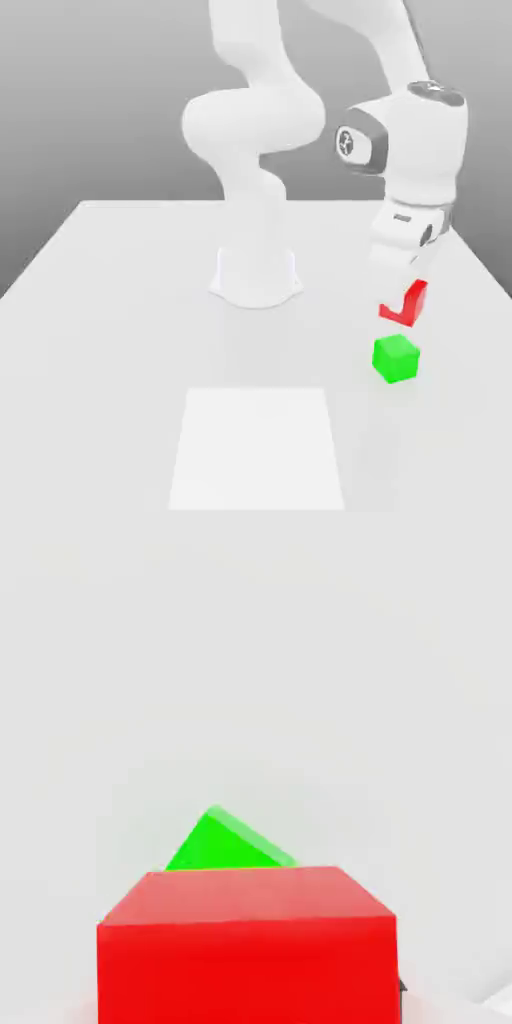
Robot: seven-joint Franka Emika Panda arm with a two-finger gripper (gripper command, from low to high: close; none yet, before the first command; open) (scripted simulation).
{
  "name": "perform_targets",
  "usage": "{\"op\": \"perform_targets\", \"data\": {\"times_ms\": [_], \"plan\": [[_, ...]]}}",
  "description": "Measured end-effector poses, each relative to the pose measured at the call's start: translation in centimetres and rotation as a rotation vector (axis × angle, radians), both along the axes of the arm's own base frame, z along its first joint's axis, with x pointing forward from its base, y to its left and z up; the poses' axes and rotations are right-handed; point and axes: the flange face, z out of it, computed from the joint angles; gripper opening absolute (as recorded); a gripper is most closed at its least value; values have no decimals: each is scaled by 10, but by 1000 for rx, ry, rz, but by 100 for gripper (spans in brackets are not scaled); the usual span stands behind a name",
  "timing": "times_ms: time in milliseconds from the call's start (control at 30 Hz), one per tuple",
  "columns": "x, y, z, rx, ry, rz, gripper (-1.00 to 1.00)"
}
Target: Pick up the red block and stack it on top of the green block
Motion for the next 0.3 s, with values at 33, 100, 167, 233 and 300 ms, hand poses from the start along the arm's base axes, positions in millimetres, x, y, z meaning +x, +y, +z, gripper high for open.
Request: {"op": "perform_targets", "data": {"times_ms": [33,100,167,233,300], "plan": [[0,1,-7,-2,-1,-1,-100],[0,1,-21,-3,-3,-1,-100],[-1,1,-37,0,-1,-1,-100],[-2,-1,-49,4,2,-5,100],[2,-6,-49,4,2,-26,100]]}}
